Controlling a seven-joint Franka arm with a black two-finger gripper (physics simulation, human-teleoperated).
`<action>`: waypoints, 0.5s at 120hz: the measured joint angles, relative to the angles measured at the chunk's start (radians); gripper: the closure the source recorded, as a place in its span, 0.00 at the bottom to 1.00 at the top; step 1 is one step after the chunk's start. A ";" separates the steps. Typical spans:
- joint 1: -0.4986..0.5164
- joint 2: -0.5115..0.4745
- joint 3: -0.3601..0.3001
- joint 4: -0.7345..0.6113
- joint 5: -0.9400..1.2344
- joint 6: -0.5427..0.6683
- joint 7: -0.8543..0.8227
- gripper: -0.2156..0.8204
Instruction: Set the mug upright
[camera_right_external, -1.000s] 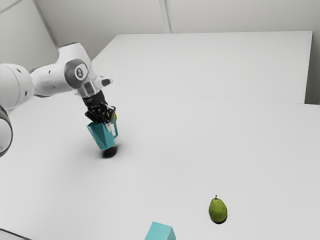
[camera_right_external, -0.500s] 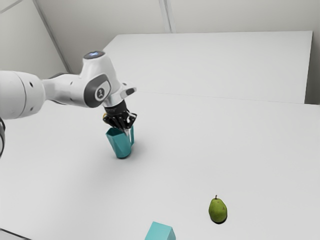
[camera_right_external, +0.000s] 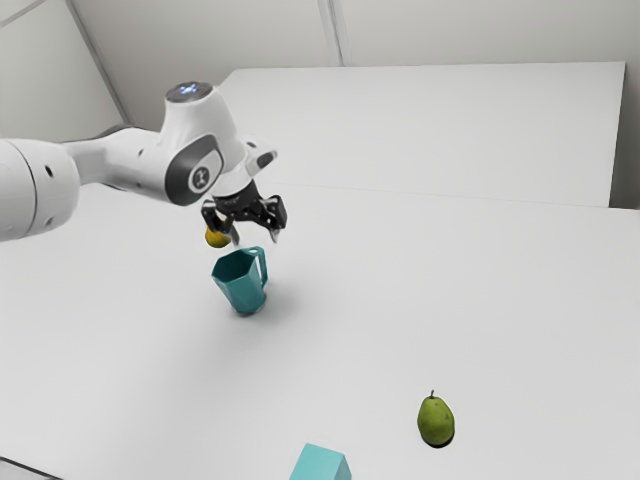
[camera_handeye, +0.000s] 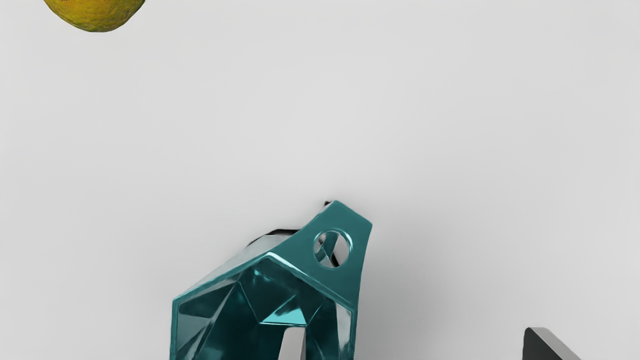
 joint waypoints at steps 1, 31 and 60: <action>-0.001 -0.003 0.000 0.001 0.000 -0.003 -0.002 0.33; -0.038 -0.039 0.003 0.095 0.001 -0.137 0.010 0.25; -0.046 -0.063 0.005 0.221 0.005 -0.292 0.073 0.22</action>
